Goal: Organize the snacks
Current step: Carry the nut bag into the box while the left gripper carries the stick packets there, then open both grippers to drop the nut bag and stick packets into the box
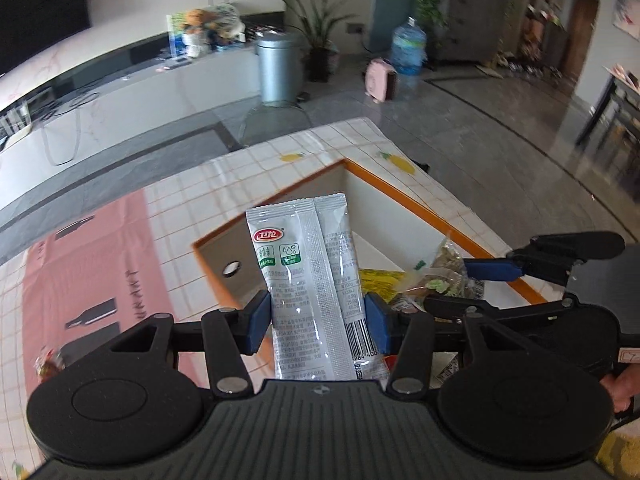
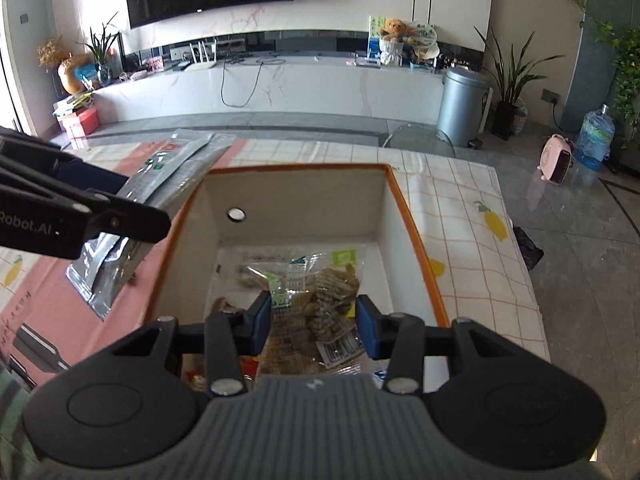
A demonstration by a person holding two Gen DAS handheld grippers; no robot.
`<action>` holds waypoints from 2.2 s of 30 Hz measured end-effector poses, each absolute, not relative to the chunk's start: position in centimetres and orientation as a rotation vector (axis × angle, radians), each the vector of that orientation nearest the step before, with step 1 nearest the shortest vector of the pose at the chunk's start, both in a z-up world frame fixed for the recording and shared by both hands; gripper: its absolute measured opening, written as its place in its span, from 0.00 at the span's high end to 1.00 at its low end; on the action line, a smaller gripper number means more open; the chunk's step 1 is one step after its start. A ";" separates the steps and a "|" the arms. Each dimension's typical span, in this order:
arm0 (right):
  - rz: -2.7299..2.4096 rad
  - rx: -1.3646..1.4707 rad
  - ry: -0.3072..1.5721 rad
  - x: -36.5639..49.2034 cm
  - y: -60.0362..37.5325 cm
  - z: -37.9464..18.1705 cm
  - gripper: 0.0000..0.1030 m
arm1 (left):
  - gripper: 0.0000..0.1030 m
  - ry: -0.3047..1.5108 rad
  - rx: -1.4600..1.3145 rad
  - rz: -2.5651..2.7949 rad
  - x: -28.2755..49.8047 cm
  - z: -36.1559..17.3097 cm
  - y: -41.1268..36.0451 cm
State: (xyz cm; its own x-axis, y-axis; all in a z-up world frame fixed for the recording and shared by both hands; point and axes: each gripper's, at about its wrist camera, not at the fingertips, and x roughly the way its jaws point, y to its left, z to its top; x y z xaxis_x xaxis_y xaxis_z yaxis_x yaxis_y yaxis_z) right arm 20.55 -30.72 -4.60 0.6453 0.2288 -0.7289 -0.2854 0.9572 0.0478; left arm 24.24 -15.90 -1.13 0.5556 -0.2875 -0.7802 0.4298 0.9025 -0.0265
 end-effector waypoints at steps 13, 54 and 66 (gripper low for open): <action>0.375 -0.162 0.890 27.7 -30.8 -8.1 0.59 | 0.44 1.093 0.411 -0.583 31.8 -7.1 -18.9; 0.285 -0.284 0.979 35.0 -26.0 -12.5 0.58 | 0.27 0.930 0.145 -0.462 29.7 -2.7 -6.0; 0.180 -0.271 1.001 34.9 -24.8 -13.1 0.46 | 0.27 1.002 0.053 -0.311 26.5 -4.3 4.2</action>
